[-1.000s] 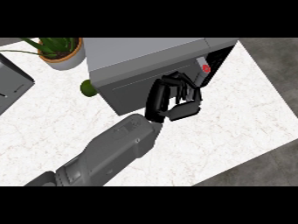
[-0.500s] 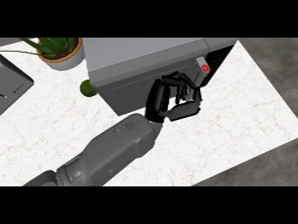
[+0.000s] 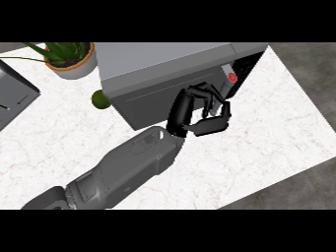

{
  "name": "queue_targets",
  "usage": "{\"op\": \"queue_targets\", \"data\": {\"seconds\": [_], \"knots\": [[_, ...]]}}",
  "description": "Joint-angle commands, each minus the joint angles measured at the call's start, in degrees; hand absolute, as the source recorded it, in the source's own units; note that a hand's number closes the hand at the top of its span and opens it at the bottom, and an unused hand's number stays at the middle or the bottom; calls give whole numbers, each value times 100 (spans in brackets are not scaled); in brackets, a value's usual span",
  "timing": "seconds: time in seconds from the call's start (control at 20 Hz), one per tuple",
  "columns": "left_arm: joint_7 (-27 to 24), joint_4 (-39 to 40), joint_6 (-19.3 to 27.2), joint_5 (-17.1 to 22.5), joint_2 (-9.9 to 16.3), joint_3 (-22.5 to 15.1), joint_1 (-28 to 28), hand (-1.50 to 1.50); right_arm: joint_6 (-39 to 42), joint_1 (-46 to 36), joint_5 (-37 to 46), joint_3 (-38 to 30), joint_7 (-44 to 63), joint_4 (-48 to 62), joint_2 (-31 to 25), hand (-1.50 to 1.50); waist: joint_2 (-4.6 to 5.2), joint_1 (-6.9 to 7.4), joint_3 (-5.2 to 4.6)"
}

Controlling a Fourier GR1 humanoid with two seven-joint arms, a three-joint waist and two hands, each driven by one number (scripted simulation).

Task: Pick up the milk, place it into the microwave and close the microwave

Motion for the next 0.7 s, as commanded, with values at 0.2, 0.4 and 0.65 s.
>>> {"op": "queue_targets", "data": {"seconds": [0.2, 0.4, 0.65], "knots": [[488, 884, 234, 320, 4, 115, -127, 150, 36, 23, -261, -154, 93, -95, -170, -150, 24, 202, -25], [560, 925, 445, 520, 4, 90, 0, 150, -4, 115, -320, -235, 124, -159, -187, -150, -7, 342, -30], [477, 935, 223, 682, 4, -11, 126, -150, -66, 186, -389, -434, 123, -210, -215, -150, 7, 504, -36]]}}
